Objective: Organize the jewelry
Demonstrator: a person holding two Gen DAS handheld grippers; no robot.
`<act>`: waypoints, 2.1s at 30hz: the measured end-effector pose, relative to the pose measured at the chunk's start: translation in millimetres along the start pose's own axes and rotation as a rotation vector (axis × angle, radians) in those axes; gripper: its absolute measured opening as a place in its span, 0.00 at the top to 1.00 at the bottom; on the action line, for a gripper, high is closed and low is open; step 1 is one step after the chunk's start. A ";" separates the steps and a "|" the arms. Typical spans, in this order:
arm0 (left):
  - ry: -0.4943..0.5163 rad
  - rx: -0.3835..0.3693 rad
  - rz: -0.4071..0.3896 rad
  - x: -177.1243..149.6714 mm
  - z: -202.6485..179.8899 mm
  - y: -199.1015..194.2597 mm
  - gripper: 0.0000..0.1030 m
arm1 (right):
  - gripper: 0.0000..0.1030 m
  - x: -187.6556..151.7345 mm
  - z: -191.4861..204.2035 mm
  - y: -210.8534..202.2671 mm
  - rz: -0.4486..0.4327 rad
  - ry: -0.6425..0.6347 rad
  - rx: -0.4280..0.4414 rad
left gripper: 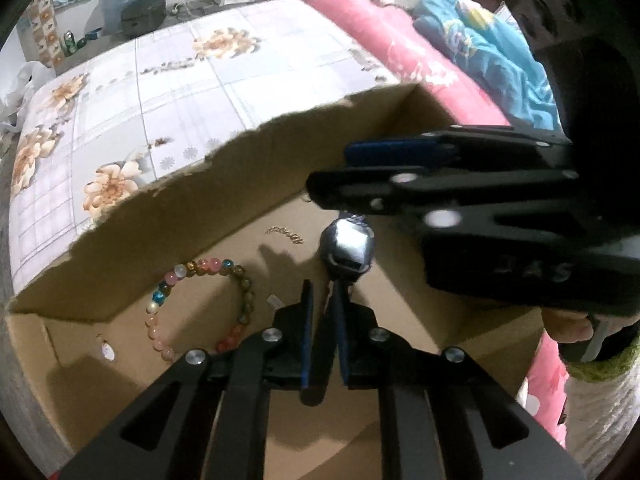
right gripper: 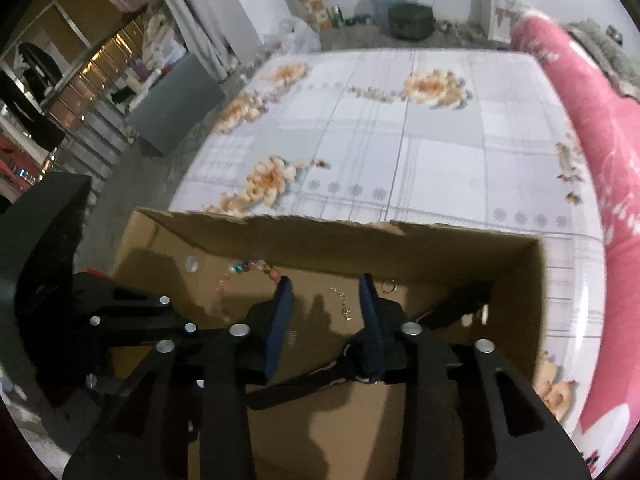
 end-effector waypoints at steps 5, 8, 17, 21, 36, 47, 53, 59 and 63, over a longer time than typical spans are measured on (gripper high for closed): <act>0.073 -0.031 -0.140 -14.3 -25.9 -54.5 0.83 | 0.40 -31.7 13.7 -72.2 -0.213 0.020 0.019; 0.154 -0.031 -0.272 -39.0 -48.8 -97.7 0.60 | 0.22 -70.1 24.9 -116.7 -0.355 0.048 0.070; 0.215 -0.008 -0.425 -134.0 -83.5 -143.4 0.23 | 0.08 -200.8 33.4 -170.8 -0.556 0.144 0.040; 0.139 -0.036 -0.405 -177.9 -84.2 -134.2 0.14 | 0.08 -239.8 13.8 -145.8 -0.507 0.224 -0.033; -0.135 0.174 -0.094 -265.8 -62.1 -19.3 0.13 | 0.08 -288.6 -19.1 -37.5 -0.394 0.247 -0.369; -0.114 0.312 -0.128 -252.1 -62.2 -2.0 0.06 | 0.08 -299.7 -19.1 -15.8 -0.391 0.154 -0.403; -0.051 0.384 -0.115 -250.2 -71.9 7.4 0.05 | 0.08 -302.0 -18.9 -14.0 -0.417 0.153 -0.399; -0.050 0.390 -0.132 -252.1 -71.4 7.9 0.05 | 0.08 -310.4 -14.6 -14.7 -0.487 0.142 -0.396; -0.059 0.398 -0.124 -254.8 -73.2 7.7 0.04 | 0.08 -313.7 -12.6 -16.5 -0.488 0.134 -0.392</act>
Point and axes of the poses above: each gripper's, at about its wrist camera, not at the fingertips, and y roughly the way its jaws point, z to its left, x to its top, the point moved 2 cm from there along y, roughly the way its jaws point, and after that the axes turned 8 degrees about y, right-handed, at the moved point
